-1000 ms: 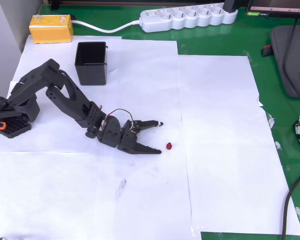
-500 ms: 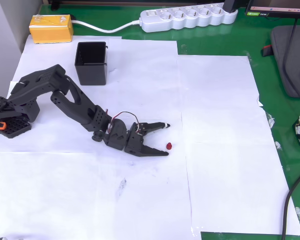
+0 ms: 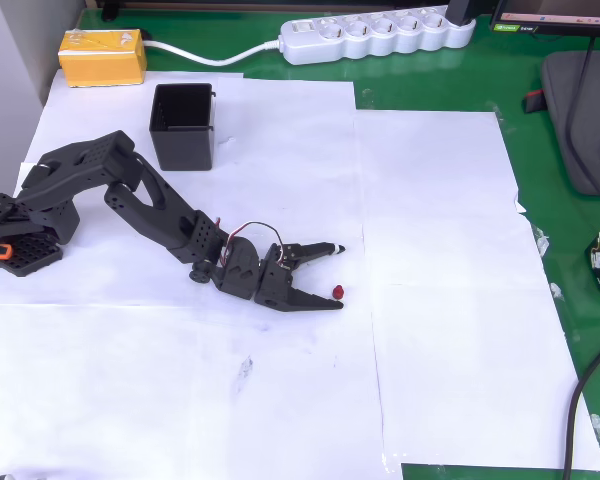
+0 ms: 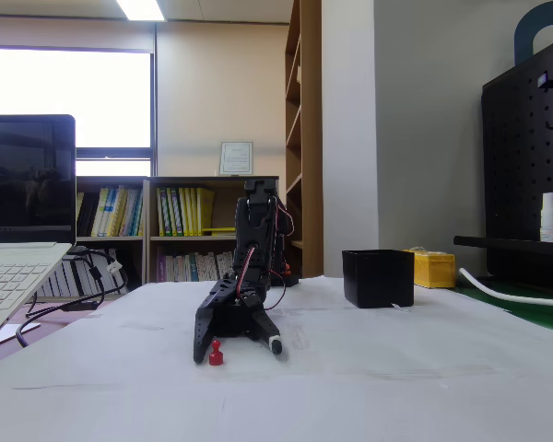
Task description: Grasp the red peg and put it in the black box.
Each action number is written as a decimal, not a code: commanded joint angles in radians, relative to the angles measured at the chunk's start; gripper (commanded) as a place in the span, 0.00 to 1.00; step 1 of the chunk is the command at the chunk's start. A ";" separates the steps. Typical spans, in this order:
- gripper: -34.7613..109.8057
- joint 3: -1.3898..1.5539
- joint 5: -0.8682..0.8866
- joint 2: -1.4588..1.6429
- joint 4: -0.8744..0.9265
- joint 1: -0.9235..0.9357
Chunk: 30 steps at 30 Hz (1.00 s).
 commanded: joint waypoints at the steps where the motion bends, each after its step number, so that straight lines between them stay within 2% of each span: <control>1: 0.51 0.021 0.002 -0.006 0.026 -0.002; 8: 0.50 0.000 0.002 -0.021 0.026 -0.003; 11: 0.45 -0.012 0.000 -0.028 0.026 -0.005; 30: 0.36 -0.014 -0.006 -0.029 0.026 -0.006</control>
